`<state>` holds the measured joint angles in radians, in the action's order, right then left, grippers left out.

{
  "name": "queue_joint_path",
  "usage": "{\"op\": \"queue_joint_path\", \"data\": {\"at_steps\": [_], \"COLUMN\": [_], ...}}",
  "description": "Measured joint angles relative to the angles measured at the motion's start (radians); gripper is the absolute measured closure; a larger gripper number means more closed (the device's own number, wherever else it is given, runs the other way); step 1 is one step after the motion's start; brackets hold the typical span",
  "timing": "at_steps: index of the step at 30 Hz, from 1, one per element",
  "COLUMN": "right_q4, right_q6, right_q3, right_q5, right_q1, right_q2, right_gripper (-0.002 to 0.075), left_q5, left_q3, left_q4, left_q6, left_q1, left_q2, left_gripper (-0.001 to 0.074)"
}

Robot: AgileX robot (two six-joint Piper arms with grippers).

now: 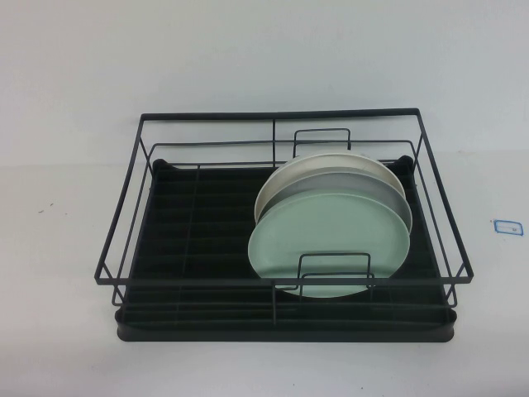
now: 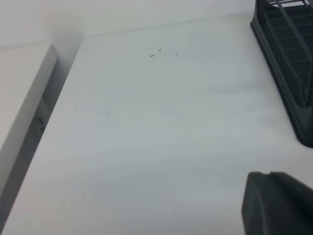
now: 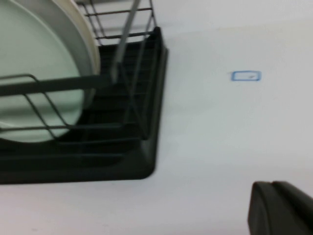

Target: Place plate on rack

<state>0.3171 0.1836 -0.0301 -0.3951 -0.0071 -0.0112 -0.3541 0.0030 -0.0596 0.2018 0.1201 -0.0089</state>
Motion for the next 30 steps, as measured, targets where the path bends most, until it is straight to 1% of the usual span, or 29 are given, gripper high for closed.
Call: {"op": "queue_joint_path", "data": {"at_steps": [3, 11, 14, 18, 20, 30], "right_q4": [0.087, 0.106, 0.058, -0.065, -0.087, -0.138], "right_q6": [0.000, 0.002, 0.031, 0.181, 0.227, 0.264], "right_q3": [0.000, 0.000, 0.000, 0.000, 0.000, 0.000], "right_q5": [-0.007, -0.010, -0.010, -0.008, -0.006, -0.004], "right_q1": [0.000, 0.000, 0.000, 0.000, 0.000, 0.000], "right_q2": [0.000, 0.000, 0.000, 0.000, 0.000, 0.000], "right_gripper": [0.0708, 0.0708, 0.0708, 0.0708, 0.0708, 0.0708], "left_q5": [0.000, 0.000, 0.000, 0.000, 0.000, 0.000], "left_q3": [0.000, 0.000, 0.000, 0.000, 0.000, 0.000], "left_q4": [0.000, 0.000, 0.000, 0.002, 0.002, 0.002], "left_q6": [0.000, 0.000, 0.000, 0.000, 0.000, 0.000], "left_q1": [0.000, 0.000, 0.000, 0.000, 0.000, 0.000], "left_q2": [0.000, 0.000, 0.000, 0.000, 0.000, 0.000], "left_gripper": [0.0735, 0.0735, 0.0735, 0.0735, 0.0735, 0.0735]}}
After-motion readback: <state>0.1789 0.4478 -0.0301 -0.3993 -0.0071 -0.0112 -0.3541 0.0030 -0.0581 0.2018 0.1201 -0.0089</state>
